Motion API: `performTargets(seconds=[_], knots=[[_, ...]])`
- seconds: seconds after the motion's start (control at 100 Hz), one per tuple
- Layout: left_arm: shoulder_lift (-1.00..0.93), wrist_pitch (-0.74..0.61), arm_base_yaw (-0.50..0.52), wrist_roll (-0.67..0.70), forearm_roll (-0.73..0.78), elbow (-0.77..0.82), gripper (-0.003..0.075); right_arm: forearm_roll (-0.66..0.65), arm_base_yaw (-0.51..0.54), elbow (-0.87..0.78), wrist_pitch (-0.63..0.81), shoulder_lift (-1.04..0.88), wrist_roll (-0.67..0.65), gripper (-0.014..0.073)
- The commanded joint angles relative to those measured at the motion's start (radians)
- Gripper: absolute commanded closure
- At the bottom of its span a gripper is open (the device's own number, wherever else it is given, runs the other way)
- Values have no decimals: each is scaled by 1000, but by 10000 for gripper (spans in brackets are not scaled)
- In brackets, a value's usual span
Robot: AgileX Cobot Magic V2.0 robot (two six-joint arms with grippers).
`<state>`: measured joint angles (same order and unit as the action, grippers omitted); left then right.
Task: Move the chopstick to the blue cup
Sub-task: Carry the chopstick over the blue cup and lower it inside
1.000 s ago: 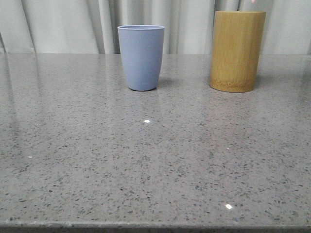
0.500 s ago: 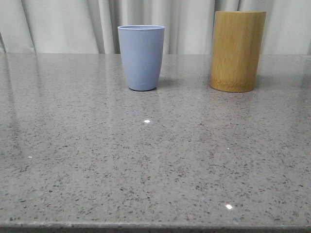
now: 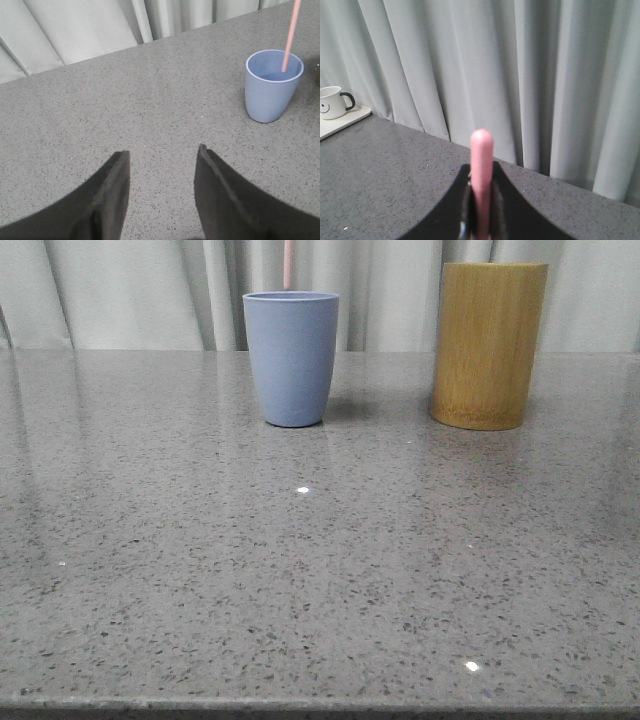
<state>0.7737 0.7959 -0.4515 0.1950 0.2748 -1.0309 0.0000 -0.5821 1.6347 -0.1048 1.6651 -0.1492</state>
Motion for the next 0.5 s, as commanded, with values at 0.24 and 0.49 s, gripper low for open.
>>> performTargets(seconds=[0.24,0.49], knots=[[-3,-78,-2,12,15,-25,417,-16,2,35,119,17,3,662],[-3,-79,-2,12,15,-25,417,-16,2,31,83,62,3,662]])
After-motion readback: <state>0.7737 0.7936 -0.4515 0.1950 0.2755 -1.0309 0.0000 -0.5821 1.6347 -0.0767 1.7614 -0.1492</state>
